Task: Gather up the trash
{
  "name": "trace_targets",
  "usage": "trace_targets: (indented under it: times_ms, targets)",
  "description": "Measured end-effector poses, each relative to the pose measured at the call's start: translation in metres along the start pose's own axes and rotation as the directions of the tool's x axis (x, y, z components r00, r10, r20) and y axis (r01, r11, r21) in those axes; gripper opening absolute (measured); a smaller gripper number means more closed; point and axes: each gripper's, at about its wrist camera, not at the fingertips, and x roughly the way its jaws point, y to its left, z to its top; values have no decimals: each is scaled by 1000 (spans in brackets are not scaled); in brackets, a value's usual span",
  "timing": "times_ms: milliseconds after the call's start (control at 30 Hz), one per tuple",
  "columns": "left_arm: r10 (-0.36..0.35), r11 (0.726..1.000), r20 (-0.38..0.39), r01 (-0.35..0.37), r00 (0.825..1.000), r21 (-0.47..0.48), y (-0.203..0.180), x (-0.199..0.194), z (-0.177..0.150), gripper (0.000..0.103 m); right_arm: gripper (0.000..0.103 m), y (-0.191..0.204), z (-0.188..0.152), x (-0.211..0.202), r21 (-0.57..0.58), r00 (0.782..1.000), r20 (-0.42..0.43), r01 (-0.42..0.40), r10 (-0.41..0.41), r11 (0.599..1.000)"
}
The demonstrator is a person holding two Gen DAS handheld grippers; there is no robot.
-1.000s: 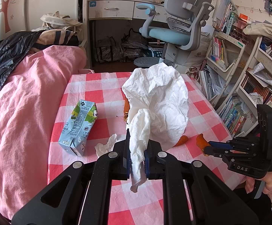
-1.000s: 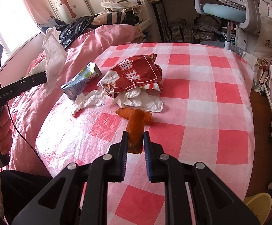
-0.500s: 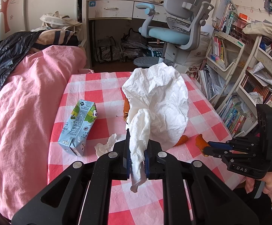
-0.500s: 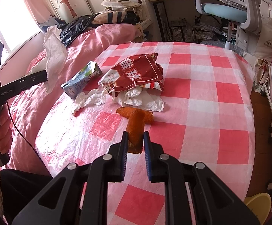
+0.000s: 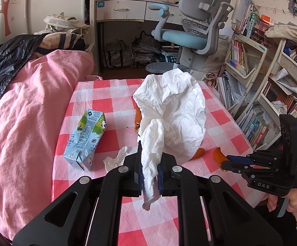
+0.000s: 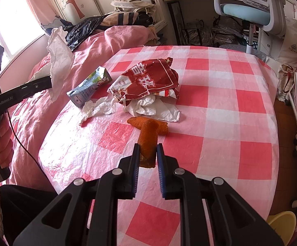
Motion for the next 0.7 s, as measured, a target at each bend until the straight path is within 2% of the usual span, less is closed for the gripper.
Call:
trace_targets:
  times_ms: [700]
  targets:
    - [1, 1000, 0, -1, 1000, 0, 0, 0, 0, 11, 17, 1, -1, 1, -3, 1000, -2, -1, 1, 1000]
